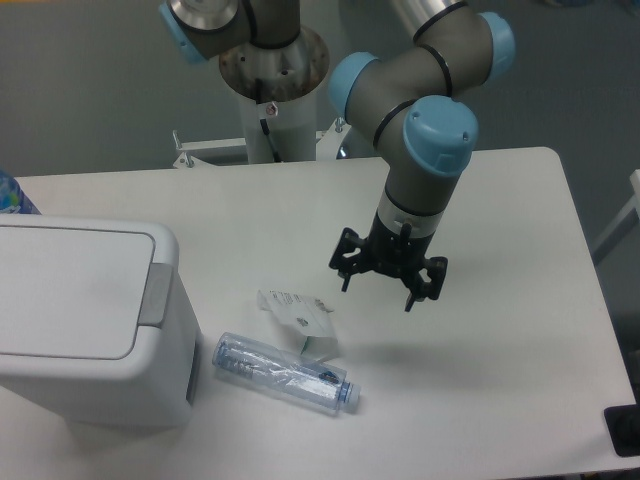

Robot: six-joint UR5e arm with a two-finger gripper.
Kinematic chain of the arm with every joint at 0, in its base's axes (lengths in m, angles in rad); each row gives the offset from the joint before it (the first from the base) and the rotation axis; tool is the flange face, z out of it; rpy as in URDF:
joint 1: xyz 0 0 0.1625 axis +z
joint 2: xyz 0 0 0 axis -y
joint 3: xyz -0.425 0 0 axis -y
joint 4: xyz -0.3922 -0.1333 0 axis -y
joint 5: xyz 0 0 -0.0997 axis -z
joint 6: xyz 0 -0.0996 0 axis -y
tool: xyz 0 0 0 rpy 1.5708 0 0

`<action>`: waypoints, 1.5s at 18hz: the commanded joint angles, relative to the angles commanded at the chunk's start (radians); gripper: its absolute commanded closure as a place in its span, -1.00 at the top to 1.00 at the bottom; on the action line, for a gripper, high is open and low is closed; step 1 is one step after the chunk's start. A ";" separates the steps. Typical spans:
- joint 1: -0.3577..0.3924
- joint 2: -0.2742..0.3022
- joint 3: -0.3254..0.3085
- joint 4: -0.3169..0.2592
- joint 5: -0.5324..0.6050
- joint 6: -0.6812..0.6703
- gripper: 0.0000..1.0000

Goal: Open the trash can
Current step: 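Move the open gripper toward the white trash can's lid edge, then push the gripper finger against the lid edge to flip it open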

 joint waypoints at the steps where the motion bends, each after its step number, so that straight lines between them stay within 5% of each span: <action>1: -0.011 0.005 0.009 0.000 -0.023 -0.018 1.00; 12: -0.098 0.029 0.132 0.002 -0.239 -0.273 1.00; 23: -0.164 0.068 0.132 0.006 -0.285 -0.379 1.00; 27: -0.184 0.063 0.123 0.054 -0.281 -0.400 1.00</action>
